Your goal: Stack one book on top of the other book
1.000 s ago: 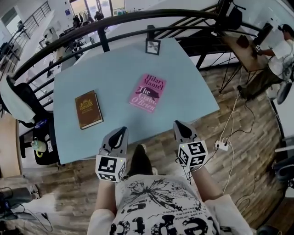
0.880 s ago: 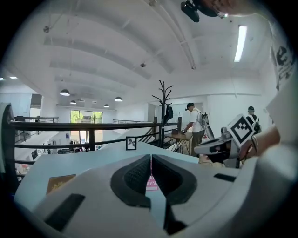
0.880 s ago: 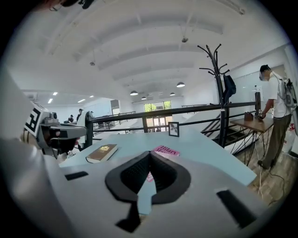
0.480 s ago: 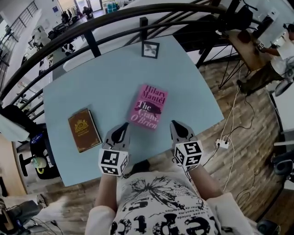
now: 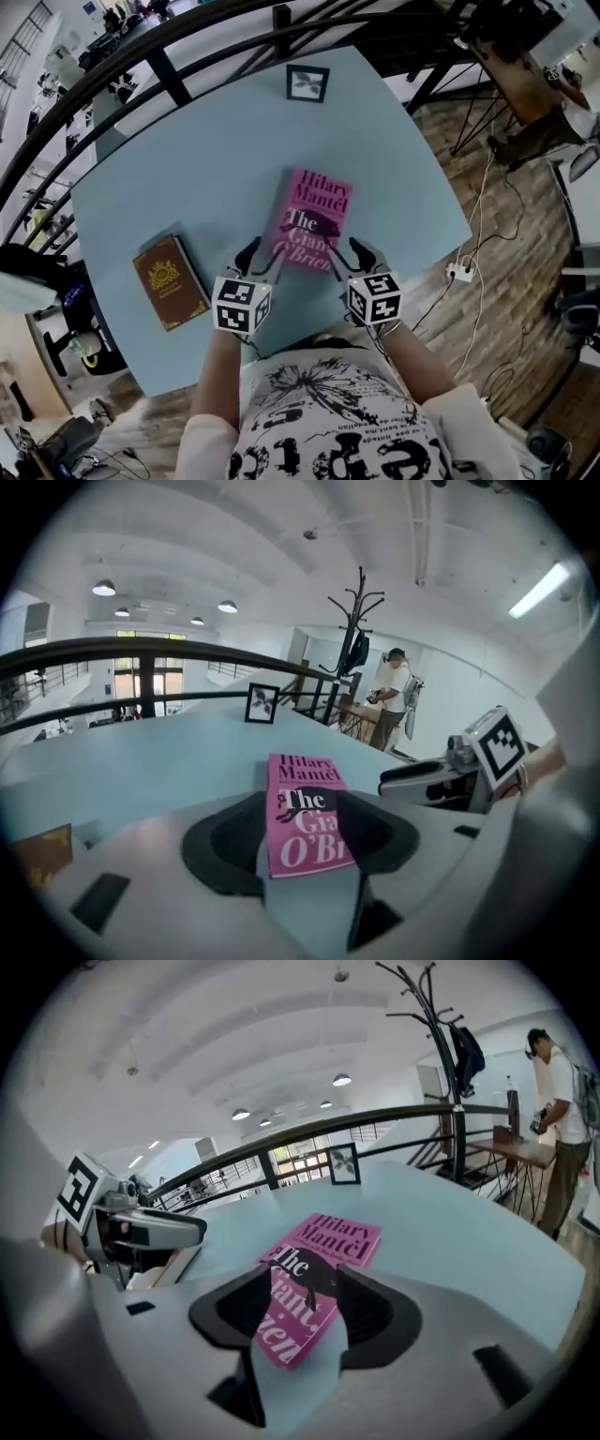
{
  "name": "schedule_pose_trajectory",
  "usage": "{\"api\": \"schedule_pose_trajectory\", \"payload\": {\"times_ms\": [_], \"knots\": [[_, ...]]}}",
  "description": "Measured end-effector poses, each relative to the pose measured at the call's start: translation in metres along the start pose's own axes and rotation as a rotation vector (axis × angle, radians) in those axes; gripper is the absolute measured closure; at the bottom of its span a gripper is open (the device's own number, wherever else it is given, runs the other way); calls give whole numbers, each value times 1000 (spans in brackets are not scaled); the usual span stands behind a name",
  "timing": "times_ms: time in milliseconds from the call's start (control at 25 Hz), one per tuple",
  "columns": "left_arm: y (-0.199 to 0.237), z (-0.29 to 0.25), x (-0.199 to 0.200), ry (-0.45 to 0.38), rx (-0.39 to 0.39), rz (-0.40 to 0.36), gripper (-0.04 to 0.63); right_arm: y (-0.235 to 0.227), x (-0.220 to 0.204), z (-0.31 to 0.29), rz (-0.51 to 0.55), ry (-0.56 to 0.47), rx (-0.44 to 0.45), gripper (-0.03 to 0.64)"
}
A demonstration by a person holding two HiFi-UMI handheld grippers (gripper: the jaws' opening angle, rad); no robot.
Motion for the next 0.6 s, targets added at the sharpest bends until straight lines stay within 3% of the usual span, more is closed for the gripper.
{"api": "schedule_pose_trajectory", "payload": {"times_ms": [40, 280, 600], "knots": [[3, -9, -3, 26, -19, 1, 374, -3, -5, -7, -39, 12, 3, 404], [21, -55, -19, 143, -70, 21, 350, -20, -24, -40, -192, 62, -28, 348], [30, -90, -41, 279, -91, 62, 334, -21, -46, -65, -226, 148, -48, 328]]}}
Point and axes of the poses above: the fingertips, and each gripper's own axes: z backward along the fingers, y to its left, x out of its top, the point moved 8 cm from there along z, backward along the fingers, and after that the axes turned 6 degrees about x, right-handed, at the moved point
